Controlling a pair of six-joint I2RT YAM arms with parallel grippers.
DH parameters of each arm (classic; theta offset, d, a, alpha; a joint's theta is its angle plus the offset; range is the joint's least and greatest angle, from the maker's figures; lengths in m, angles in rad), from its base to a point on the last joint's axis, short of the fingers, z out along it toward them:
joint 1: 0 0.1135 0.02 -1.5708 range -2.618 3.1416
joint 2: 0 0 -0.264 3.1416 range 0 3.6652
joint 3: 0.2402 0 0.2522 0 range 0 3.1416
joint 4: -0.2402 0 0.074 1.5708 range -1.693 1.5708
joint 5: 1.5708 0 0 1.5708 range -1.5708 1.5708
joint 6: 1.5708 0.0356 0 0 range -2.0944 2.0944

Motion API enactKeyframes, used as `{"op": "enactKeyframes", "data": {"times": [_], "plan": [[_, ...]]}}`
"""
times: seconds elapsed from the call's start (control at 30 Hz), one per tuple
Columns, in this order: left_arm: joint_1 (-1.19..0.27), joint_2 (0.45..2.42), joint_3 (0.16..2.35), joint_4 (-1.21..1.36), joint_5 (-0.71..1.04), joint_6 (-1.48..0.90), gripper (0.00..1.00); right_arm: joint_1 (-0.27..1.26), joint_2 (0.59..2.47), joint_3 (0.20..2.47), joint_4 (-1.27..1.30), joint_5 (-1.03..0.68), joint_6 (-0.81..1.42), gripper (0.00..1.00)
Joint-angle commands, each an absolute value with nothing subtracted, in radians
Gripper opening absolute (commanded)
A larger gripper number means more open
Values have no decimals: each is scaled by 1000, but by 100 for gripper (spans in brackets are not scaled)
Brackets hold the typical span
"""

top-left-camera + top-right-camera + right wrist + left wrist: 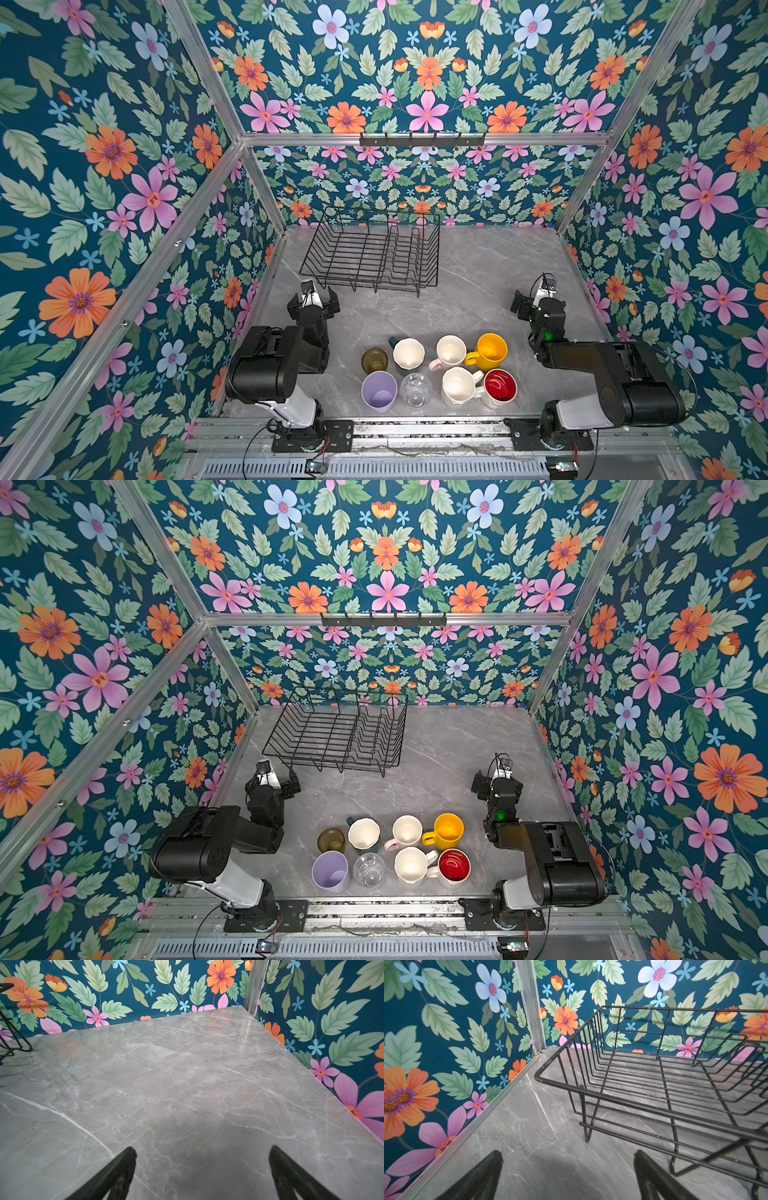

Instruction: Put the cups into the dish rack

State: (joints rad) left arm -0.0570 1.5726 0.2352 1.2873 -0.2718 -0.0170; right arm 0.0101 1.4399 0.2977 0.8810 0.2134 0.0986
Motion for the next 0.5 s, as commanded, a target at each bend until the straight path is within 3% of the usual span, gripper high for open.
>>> {"op": "enactKeyframes", "data": {"times": [0.0,0.13,0.23,0.37,0.47], "plan": [[-57,1531,202,1346,-301,-23,100,16,1417,300,901,246,90,99],[-56,1407,168,1306,-382,-57,100,36,1234,432,493,298,121,99],[-56,1344,176,1240,-435,-78,100,35,1099,576,183,289,279,99],[-55,1271,170,1198,-454,-136,100,34,970,623,108,126,513,99],[-54,1232,171,1150,-439,-143,100,34,918,611,158,-51,495,99]]}}
